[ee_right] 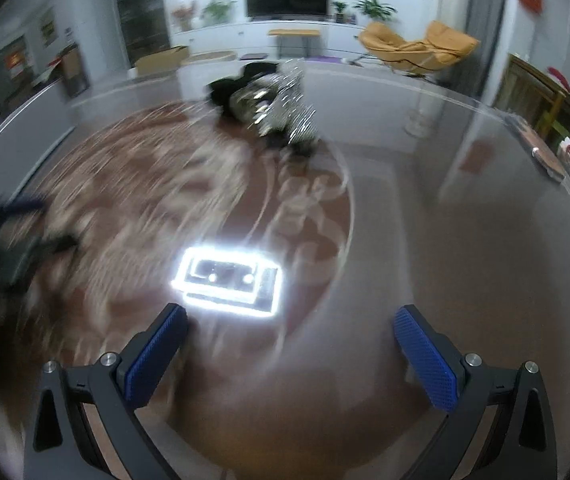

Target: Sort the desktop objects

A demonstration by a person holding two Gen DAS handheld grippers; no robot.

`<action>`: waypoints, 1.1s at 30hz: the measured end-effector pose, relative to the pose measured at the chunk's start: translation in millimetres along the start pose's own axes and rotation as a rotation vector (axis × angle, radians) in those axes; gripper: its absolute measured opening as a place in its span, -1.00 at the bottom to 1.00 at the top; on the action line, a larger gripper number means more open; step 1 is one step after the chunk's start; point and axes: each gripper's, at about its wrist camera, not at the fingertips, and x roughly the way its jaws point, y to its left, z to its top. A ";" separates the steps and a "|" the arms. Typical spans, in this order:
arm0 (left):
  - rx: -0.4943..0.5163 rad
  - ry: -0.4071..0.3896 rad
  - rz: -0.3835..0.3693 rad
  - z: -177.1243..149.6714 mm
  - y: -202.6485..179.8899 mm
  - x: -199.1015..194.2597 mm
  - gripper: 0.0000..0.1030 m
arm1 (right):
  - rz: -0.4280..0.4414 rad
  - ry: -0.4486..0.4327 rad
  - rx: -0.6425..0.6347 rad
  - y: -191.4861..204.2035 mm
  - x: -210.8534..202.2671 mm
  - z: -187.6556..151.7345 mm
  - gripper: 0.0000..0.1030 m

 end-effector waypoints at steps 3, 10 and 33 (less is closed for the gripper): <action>0.001 0.000 0.000 0.0 -0.1 0.1 1.00 | 0.014 -0.006 -0.023 9.4 26.1 35.8 1.00; -0.001 0.000 0.000 0.2 -0.1 0.5 1.00 | -0.005 -0.006 0.005 24.0 72.9 101.2 1.00; -0.001 -0.001 0.000 0.2 0.1 1.1 1.00 | -0.050 -0.058 0.081 -37.6 21.6 46.3 0.03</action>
